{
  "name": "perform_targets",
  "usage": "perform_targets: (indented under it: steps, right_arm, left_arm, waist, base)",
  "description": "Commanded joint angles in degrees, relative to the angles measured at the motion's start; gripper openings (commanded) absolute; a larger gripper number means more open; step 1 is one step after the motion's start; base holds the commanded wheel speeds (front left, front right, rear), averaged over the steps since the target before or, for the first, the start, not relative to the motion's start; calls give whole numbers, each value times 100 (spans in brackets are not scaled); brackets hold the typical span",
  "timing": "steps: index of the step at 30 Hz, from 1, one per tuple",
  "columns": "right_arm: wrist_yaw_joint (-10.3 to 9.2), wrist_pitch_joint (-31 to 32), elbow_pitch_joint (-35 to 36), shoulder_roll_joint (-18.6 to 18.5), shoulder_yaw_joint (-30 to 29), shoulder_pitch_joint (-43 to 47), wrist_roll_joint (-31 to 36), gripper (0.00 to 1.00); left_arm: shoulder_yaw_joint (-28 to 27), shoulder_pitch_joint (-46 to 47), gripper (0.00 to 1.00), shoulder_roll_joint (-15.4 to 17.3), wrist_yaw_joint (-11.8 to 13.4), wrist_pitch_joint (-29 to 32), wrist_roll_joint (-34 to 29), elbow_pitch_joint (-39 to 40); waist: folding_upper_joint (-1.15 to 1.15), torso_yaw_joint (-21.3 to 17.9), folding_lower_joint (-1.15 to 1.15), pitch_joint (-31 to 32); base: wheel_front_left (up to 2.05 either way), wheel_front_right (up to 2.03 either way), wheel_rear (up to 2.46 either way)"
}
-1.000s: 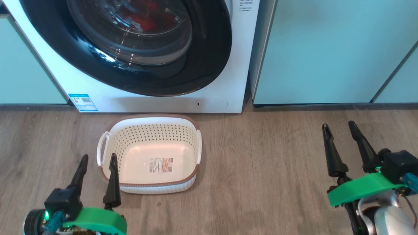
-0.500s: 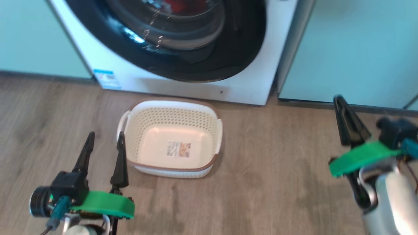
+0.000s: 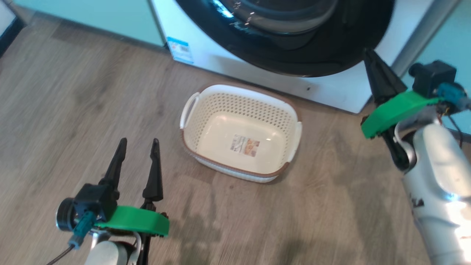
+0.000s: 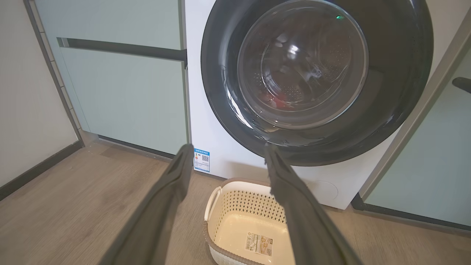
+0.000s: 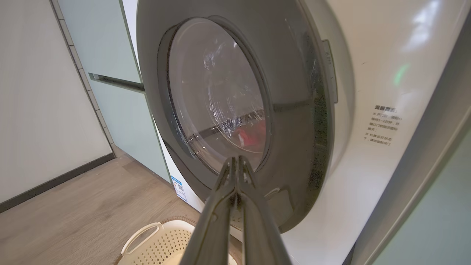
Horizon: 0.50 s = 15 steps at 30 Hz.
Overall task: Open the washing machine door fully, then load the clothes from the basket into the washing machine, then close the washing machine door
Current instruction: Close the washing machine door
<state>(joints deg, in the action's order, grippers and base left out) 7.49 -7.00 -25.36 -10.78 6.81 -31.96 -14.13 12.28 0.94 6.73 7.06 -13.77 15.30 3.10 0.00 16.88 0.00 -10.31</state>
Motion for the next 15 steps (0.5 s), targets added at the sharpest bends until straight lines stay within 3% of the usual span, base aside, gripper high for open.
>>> perform_targets:
  steps: [1, 15]
  right_arm:
    - [0, -71, 128, -29, 101, -214, -32, 0]
    - [0, -486, -1329, -256, -258, -1587, -4, 0]
  left_arm:
    - [-165, 242, 100, -11, -26, -70, 14, 167]
    - [-115, 590, 100, -207, -192, -121, -59, 70]
  waist:
    - [0, 187, 0, -143]
    - [0, 543, 0, -462]
  base:
    - [0, 0, 0]
    - [0, 0, 0]
